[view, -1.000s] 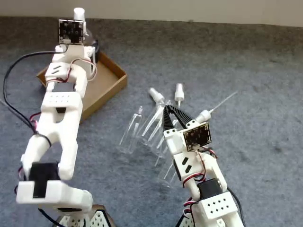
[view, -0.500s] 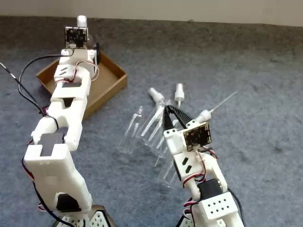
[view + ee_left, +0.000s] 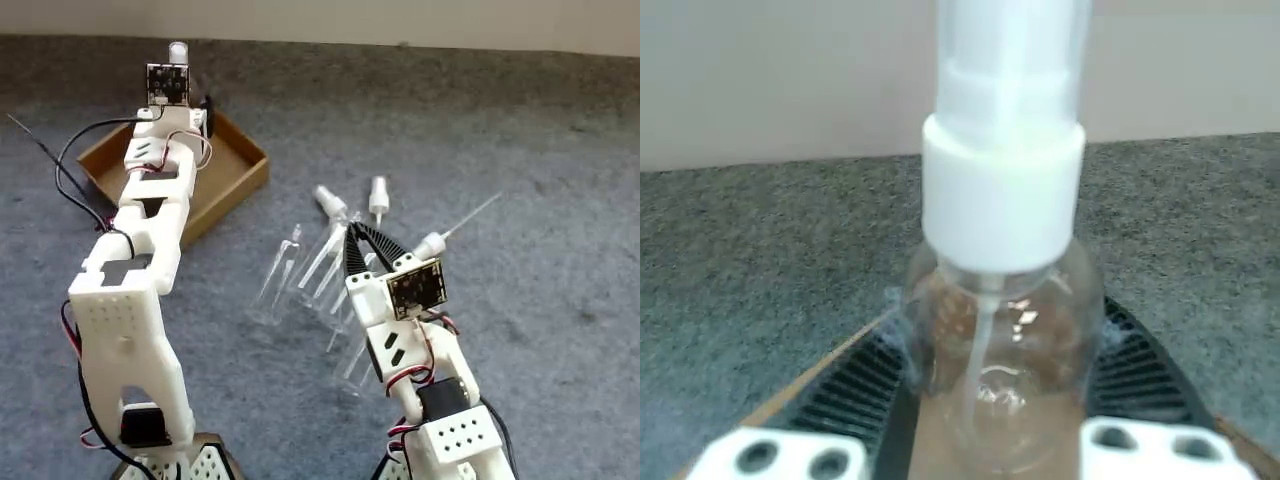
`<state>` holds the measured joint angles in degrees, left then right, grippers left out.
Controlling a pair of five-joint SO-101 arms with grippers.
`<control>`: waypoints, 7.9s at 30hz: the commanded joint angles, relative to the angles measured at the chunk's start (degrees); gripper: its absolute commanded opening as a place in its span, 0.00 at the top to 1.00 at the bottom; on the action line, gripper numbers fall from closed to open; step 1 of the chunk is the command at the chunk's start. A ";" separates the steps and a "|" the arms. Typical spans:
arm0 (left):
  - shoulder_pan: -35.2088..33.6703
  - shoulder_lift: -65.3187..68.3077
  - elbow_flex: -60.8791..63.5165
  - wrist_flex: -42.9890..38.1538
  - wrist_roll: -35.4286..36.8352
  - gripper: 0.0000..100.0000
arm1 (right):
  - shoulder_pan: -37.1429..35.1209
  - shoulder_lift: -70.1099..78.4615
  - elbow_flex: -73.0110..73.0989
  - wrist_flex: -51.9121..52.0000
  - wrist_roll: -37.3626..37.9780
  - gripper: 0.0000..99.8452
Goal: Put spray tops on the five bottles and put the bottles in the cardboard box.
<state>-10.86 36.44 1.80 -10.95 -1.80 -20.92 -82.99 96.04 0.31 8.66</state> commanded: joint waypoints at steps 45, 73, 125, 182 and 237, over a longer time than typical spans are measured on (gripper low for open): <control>-2.95 -0.13 -5.05 12.48 -0.26 0.64 | -0.57 -0.40 6.29 0.48 0.62 0.99; -4.97 -13.23 6.99 15.47 -0.44 0.64 | -0.57 -0.40 6.29 0.48 0.62 0.99; 36.00 -70.99 18.86 86.42 -0.53 0.64 | 14.64 -0.75 6.11 8.92 0.62 0.99; 34.07 -6.20 -27.65 93.54 -3.43 0.91 | 16.75 -0.75 6.20 8.92 0.88 0.99; 13.85 -35.21 11.82 89.23 -27.43 0.91 | 13.93 -0.75 6.29 8.92 1.05 0.99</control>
<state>3.03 3.82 11.82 82.33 -28.18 -6.15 -82.99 96.04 9.19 8.92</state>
